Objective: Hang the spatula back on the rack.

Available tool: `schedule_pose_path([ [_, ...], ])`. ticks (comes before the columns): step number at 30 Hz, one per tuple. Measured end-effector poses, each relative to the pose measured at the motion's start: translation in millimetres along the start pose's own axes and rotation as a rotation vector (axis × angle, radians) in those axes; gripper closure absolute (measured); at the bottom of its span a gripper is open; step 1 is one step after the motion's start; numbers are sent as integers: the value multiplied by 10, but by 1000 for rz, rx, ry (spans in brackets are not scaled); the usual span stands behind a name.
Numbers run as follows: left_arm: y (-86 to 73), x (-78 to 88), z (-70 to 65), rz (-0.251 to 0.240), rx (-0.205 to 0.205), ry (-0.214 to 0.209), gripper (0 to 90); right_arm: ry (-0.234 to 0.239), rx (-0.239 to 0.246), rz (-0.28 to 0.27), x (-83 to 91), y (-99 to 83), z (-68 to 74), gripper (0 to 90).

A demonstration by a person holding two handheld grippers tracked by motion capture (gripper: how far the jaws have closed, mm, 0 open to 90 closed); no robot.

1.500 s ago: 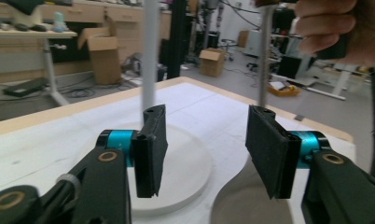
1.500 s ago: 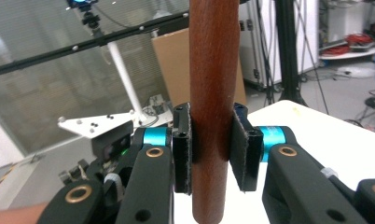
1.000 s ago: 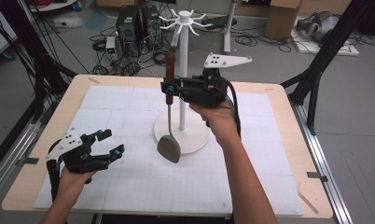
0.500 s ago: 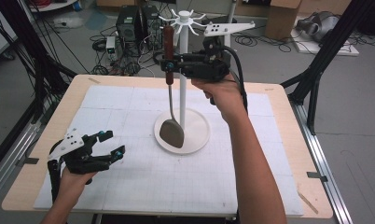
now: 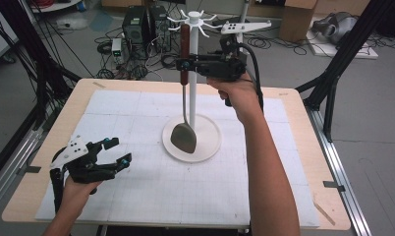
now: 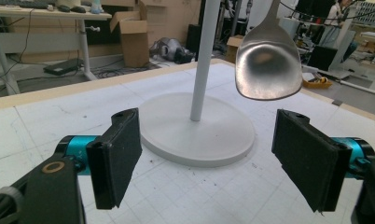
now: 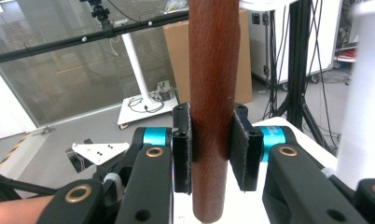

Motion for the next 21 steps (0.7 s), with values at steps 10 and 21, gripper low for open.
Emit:
schedule_pose_path([
  [10, -21, -4, 6, 3, 4, -3, 243, -15, 1, 16, -12, -12, -107, 731],
  [21, -34, -4, 14, 7, 5, -1, 243, -43, 3, 10, -6, -22, -144, 725],
])
Point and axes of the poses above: each handheld gripper's, and its own axes: x roughly backward along the jaws, y roughly out of its top, z roughly to its left, the point moved 9 cm from there along -x, roughly forward along the jaws, and after that the axes turned 4 degrees about z, right-handed, at the moved point
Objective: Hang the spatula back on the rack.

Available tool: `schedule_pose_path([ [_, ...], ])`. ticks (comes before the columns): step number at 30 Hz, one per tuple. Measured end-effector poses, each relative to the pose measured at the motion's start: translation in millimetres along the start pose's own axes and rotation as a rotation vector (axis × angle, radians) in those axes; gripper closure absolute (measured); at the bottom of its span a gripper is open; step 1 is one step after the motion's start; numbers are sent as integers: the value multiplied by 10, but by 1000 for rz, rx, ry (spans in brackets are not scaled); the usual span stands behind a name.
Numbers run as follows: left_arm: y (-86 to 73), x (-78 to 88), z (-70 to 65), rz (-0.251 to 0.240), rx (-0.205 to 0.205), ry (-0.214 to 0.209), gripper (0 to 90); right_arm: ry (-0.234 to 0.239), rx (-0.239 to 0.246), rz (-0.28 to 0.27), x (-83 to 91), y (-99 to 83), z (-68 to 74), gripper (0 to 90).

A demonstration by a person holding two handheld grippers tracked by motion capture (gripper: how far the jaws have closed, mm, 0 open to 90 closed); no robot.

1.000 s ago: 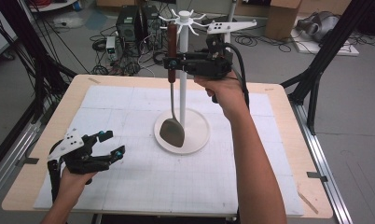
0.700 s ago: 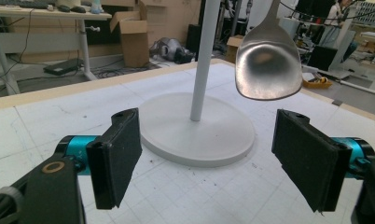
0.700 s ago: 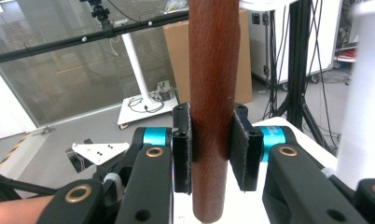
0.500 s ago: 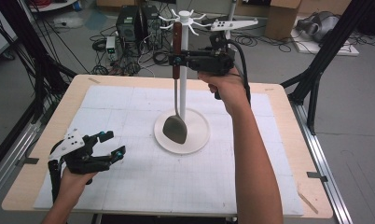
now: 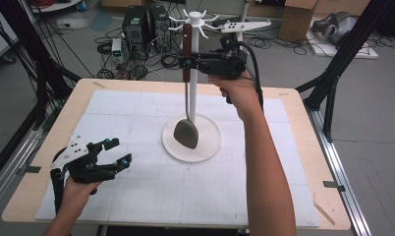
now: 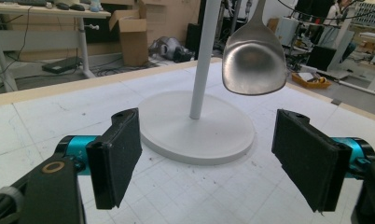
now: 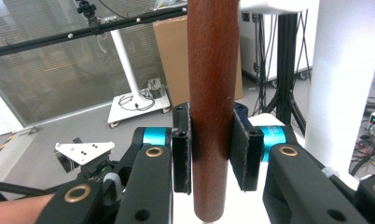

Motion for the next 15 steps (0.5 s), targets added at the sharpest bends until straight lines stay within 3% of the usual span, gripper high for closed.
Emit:
schedule_pose_path([
  [6, -7, 0, 5, -3, 2, 1, 243, -47, 5, -6, 38, -57, -10, 697],
  [10, -16, 1, 15, -1, 3, 4, 243, -130, 20, 48, 112, -189, -70, 615],
  [15, -31, -5, 24, 1, 6, 5, 243, -181, 17, 48, 293, -372, -75, 567],
])
Point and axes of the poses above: each handheld gripper's, and its own axes: x roughly backward along the jaws, y roughly out of its top, z roughly to its left, the point moved 9 cm from there along -x, roughly forward along the jaws, and after that the axes turned 4 degrees about z, right-handed, at the moved point
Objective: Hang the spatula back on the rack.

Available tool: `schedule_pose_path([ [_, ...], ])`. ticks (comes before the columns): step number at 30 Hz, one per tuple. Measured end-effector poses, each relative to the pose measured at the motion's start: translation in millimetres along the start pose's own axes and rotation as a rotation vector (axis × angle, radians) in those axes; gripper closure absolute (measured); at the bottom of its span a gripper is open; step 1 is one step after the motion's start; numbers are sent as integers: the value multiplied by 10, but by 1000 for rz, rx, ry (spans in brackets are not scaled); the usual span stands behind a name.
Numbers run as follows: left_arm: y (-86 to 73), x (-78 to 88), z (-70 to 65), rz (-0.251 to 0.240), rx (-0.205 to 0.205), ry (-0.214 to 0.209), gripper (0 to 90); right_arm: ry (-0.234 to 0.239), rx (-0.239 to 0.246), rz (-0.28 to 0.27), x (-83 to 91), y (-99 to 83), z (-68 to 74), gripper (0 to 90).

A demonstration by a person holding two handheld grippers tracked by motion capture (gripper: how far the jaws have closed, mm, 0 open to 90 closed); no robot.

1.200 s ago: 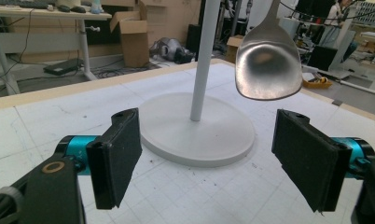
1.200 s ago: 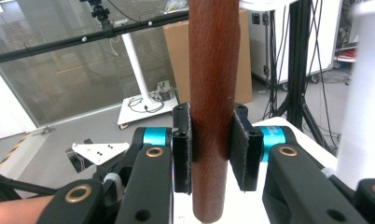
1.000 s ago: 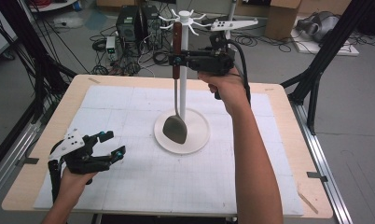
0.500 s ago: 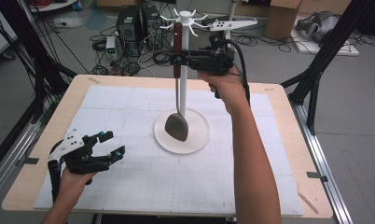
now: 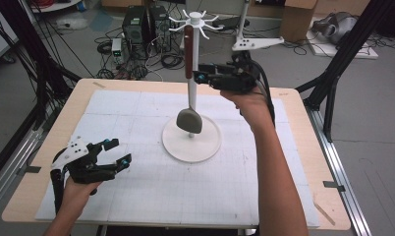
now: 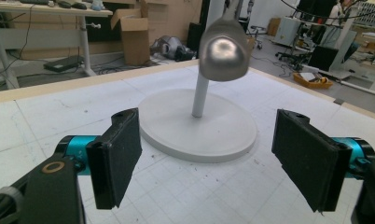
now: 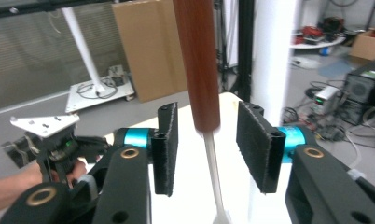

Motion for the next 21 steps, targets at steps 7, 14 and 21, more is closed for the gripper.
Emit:
schedule_pose_path([
  [7, -25, -11, 27, -5, 15, 5, 237, -85, -14, -24, 302, -421, -57, 491],
  [14, -48, -20, 52, -17, 24, 11, 214, -245, -38, -52, 618, -1007, -130, 330],
  [21, -74, -20, 72, -24, 21, 21, 184, -454, -55, -51, 867, -1605, -155, 202],
])
Point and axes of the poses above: each handheld gripper's, and its own axes: x roughly backward along the jaws, y roughly out of its top, z roughly to its left, the point moved 9 cm from there along -x, roughly forward along the jaws, and after that the axes turned 4 degrees about z, right-handed, at the moved point
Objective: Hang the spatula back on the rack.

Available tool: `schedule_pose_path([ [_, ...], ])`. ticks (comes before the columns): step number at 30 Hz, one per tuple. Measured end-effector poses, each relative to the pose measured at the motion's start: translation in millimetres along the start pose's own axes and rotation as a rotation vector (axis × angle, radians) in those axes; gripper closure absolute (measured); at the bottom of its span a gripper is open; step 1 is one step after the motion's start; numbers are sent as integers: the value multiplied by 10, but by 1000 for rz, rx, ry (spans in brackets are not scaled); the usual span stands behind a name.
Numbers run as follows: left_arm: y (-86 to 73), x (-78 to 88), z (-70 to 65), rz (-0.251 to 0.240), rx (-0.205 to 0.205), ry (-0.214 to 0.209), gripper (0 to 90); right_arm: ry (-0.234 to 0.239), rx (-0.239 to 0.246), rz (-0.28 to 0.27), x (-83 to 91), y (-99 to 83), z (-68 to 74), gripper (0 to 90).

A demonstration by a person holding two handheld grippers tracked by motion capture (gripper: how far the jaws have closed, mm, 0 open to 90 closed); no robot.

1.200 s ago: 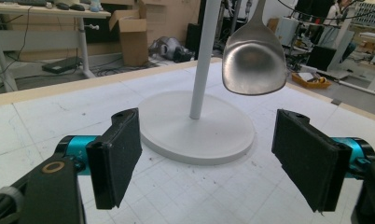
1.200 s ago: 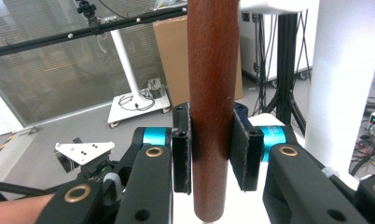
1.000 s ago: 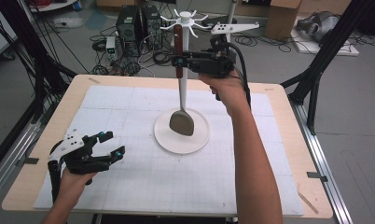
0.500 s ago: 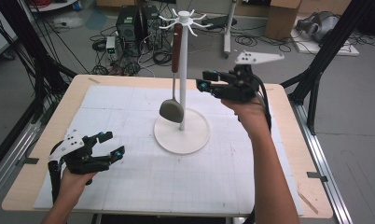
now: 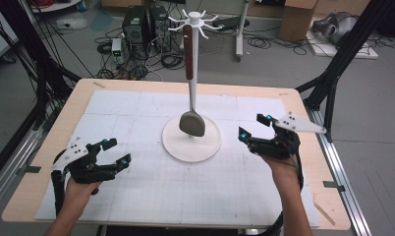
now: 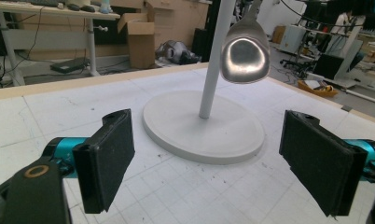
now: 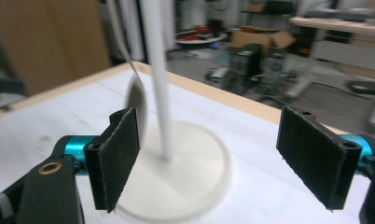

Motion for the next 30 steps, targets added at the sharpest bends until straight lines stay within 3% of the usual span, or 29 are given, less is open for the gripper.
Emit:
schedule_pose_path([
  [6, -26, -11, 14, -2, -2, 4, 184, -116, -10, 34, 111, -458, -58, 183],
  [16, -89, 5, 61, -6, 0, 29, 185, -172, -25, 73, 196, -931, -58, 176],
  [30, -119, 42, 66, -6, -16, 48, 190, -200, -42, 71, 328, -1051, -118, 176],
])
Point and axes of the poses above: each handheld gripper's, and its own axes: x roughly backward along the jaws, y roughly out of its top, z roughly to its left, the point moved 9 cm from there along -x, roughly forward along the jaws, and after that the axes turned 4 degrees about z, right-handed, at the moved point
